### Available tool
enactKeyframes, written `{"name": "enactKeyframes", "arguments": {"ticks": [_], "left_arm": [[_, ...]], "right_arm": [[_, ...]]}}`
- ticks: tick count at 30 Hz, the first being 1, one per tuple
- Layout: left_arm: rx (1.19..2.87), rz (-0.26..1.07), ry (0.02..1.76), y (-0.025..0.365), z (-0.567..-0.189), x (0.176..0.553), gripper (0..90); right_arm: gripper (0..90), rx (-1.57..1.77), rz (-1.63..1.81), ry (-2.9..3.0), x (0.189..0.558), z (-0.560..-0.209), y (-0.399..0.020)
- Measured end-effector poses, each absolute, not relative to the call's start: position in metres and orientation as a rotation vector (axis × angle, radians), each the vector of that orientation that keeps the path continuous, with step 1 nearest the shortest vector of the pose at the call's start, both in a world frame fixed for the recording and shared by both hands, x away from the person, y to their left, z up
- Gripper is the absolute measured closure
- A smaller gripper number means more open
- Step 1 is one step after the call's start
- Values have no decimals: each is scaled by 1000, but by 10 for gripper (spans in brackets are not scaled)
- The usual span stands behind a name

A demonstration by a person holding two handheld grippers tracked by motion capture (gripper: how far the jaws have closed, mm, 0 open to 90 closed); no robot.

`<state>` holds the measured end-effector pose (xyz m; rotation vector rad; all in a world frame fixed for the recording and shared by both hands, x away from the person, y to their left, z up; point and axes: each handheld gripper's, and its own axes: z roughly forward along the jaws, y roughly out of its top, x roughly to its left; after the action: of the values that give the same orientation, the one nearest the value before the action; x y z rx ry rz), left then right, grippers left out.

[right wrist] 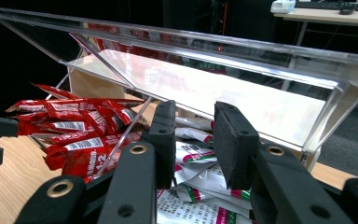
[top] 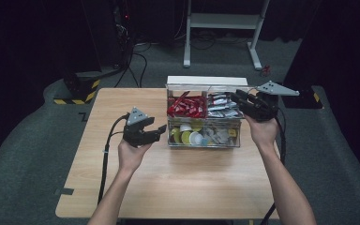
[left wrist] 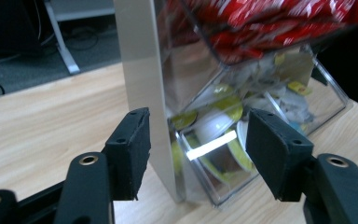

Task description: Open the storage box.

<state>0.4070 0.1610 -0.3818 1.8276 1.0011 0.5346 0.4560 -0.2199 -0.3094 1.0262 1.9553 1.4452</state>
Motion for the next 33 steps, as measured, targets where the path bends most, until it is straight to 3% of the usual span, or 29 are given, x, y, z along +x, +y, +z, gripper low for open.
{"name": "enactKeyframes", "arguments": {"ticks": [23,33], "left_arm": [[1801,555,951,144,-340,416,432],[1827,556,943,135,-336,427,496]], "right_arm": [[695,1028,1434,1965,457,-307,-220],[696,1028,1439,1964,457,-308,-220]]}}
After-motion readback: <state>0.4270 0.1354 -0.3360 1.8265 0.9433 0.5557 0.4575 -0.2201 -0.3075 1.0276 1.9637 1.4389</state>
